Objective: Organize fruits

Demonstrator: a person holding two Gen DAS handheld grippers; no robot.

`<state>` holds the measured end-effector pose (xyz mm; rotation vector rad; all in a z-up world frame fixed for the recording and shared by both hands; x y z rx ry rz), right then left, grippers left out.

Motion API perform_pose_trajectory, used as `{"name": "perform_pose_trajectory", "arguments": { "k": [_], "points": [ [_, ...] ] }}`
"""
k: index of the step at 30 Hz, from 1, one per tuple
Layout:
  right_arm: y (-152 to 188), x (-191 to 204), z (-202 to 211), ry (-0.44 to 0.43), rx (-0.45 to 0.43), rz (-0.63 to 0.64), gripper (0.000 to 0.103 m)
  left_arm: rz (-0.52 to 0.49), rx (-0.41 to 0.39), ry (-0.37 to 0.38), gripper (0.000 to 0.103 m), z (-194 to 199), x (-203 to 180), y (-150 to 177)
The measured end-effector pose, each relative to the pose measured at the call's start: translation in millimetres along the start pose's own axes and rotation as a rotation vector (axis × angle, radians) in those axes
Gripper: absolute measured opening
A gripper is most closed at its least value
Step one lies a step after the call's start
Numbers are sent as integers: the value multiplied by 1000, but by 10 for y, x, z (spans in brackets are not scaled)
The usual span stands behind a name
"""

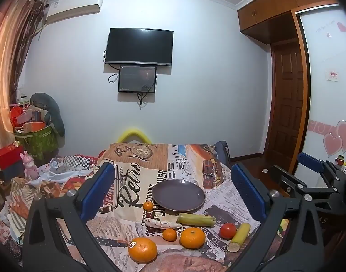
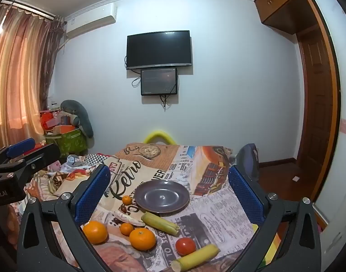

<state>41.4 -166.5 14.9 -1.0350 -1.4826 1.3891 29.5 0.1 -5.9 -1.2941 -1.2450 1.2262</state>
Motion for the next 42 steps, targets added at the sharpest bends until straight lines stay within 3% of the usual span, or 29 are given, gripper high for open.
{"name": "perform_pose_trajectory", "arguments": {
  "k": [42],
  "points": [
    [5, -11, 55, 12, 0, -10, 103, 1, 18, 9, 103, -45, -1, -7]
  ]
}}
Point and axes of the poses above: each gripper's, at about its wrist camera, not at the fingertips, and z roughly against the way its jaws point, x to its left, y to its underside, the point moved 3 cm from there along -z, roughly the way its jaws point, and after that the axes turned 15 degrees about -x, right-handed, at the moved point
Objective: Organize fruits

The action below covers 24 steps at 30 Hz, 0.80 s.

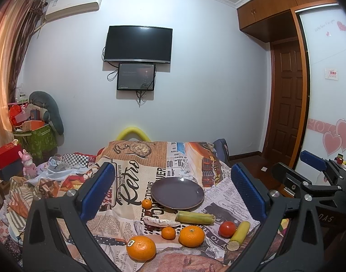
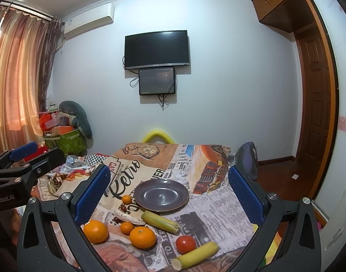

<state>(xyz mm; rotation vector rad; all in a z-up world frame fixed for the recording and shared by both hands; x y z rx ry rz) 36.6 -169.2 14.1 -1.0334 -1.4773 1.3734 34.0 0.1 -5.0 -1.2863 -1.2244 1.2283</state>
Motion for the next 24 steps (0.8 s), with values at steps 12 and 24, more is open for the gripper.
{"name": "perform_pose_trajectory", "arguments": {
  "k": [12, 24],
  "points": [
    [-9, -8, -3, 5, -1, -7, 103, 1, 0, 0, 103, 3, -1, -2],
    [-20, -24, -3, 9, -3, -13, 103, -1, -5, 4, 103, 4, -28, -8]
  ]
}}
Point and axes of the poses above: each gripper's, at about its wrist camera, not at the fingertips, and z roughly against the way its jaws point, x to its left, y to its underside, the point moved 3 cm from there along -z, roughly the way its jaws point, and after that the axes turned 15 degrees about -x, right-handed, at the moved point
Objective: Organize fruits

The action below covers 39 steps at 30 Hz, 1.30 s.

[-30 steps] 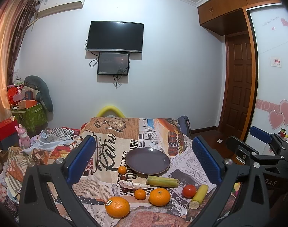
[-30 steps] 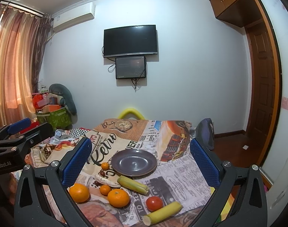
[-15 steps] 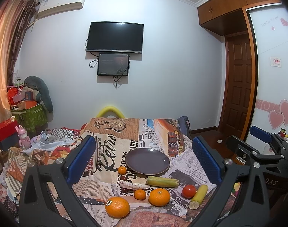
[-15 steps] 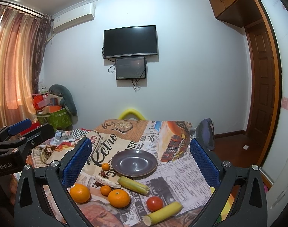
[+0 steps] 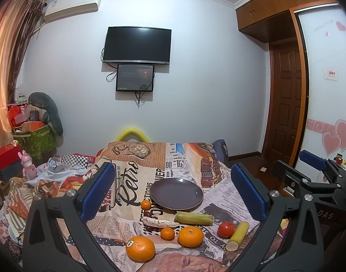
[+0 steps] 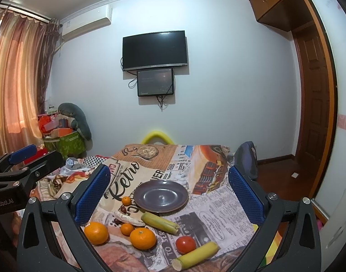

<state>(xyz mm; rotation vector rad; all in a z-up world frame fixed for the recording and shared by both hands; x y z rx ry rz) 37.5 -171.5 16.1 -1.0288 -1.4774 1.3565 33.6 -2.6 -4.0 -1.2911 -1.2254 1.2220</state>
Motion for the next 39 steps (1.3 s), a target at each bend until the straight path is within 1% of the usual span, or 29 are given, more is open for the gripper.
{"name": "perform_pose_trajectory", "arguments": {
  "k": [16, 22, 24, 26, 28, 30, 32, 34, 36, 39],
  "points": [
    [2, 19, -6, -5, -1, 8, 103, -2, -3, 0, 103, 6, -24, 1],
    [39, 48, -33, -13, 22, 25, 103, -5, -7, 1, 103, 16, -42, -1],
    [67, 54, -48, -16, 31, 26, 103, -5, -9, 0, 100, 12, -38, -3],
    [99, 53, -63, -20, 46, 21, 103, -9, -3, -1, 92, 7, -19, 11],
    [127, 50, -79, -21, 57, 22, 102, -9, 13, 1, 89, -31, -5, 38],
    [163, 33, -93, -18, 71, 24, 100, -7, 26, -3, 88, -67, 23, 72],
    [222, -4, -143, -1, 107, 30, 96, -6, 37, -13, 87, -110, 74, 113],
    [298, -45, -200, 0, 150, 19, 89, -7, 54, -15, 87, -162, 115, 156],
    [371, -82, -243, 0, 190, 4, 88, -7, 85, -13, 87, -245, 190, 226],
    [510, -141, -290, 34, 238, 22, 88, -23, 120, -28, 86, -334, 286, 332]
  ]
}}
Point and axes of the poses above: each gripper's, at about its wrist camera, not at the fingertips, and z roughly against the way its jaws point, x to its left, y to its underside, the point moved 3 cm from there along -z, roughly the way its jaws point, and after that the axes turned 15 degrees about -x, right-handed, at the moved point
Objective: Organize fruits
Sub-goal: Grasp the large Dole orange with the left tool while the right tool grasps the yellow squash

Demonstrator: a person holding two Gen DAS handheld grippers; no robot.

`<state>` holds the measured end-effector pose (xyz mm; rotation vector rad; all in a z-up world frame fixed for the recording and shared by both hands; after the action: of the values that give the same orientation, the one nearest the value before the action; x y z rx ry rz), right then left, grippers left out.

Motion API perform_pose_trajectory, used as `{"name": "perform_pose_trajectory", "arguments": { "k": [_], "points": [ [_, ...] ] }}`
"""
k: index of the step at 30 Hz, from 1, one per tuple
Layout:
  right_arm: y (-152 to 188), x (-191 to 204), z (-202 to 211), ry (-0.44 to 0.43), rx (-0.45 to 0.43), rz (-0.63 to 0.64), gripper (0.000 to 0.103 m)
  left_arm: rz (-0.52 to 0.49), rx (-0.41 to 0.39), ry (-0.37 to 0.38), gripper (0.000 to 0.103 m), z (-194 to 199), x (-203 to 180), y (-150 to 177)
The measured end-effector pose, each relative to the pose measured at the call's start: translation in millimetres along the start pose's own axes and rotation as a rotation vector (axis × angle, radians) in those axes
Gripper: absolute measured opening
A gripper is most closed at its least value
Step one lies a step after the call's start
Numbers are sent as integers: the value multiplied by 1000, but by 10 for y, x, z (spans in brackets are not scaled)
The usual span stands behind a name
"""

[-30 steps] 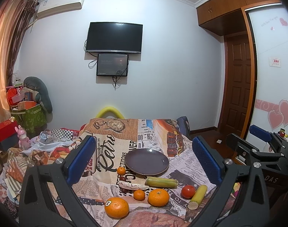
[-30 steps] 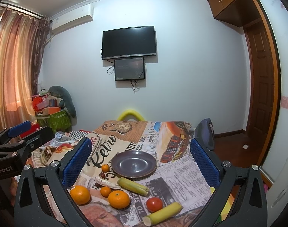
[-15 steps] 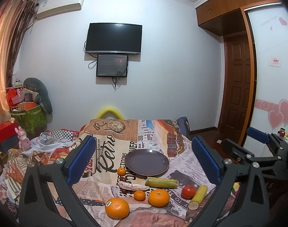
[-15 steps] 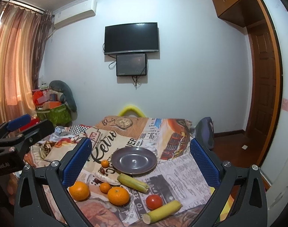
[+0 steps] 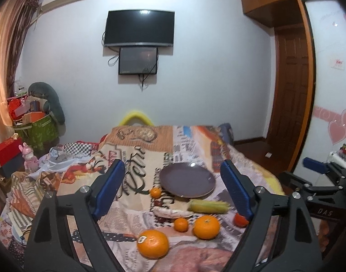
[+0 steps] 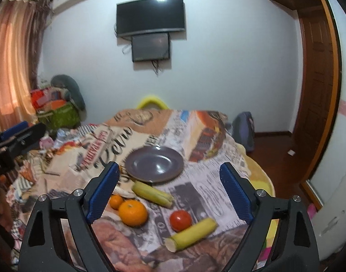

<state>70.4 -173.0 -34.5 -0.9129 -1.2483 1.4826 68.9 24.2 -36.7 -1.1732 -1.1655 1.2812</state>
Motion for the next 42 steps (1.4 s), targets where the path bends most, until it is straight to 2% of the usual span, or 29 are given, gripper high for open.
{"name": "perform_pose_trajectory", "arguments": {
  "k": [6, 10, 13, 19, 27, 35, 37, 42],
  "points": [
    [219, -92, -197, -6, 115, -3, 88, -23, 65, -45, 86, -183, 184, 271],
    [444, -216, -390, 22, 209, -28, 88, -10, 152, -32, 86, -346, 254, 517],
    [626, -320, -525, 45, 281, -31, 82, -17, 218, -20, 86, -452, 283, 692],
    [997, -492, -706, 73, 409, -72, 79, -13, 327, -5, 86, -617, 336, 1013],
    [1277, -567, -822, 64, 498, -139, 79, 5, 458, 14, 86, -759, 358, 1431],
    [1403, -484, -809, 17, 540, -157, 79, 17, 527, 28, 86, -805, 346, 1684],
    [1426, -470, -832, 1, 552, -168, 84, 16, 547, 30, 86, -825, 336, 1743],
    [1439, -418, -871, -10, 550, -147, 85, 34, 580, 31, 86, -877, 355, 1842]
  ]
}}
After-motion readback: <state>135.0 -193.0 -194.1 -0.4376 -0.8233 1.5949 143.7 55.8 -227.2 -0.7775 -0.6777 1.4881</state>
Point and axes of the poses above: each gripper's, at about its wrist camera, not at the fingertips, and z roughly against the way its jaws point, x to its left, y to its underside, the point moved 3 cm from there along -z, roughly the way its jaws point, and after that the axes turned 15 degrees about -x, right-handed, at the moved point
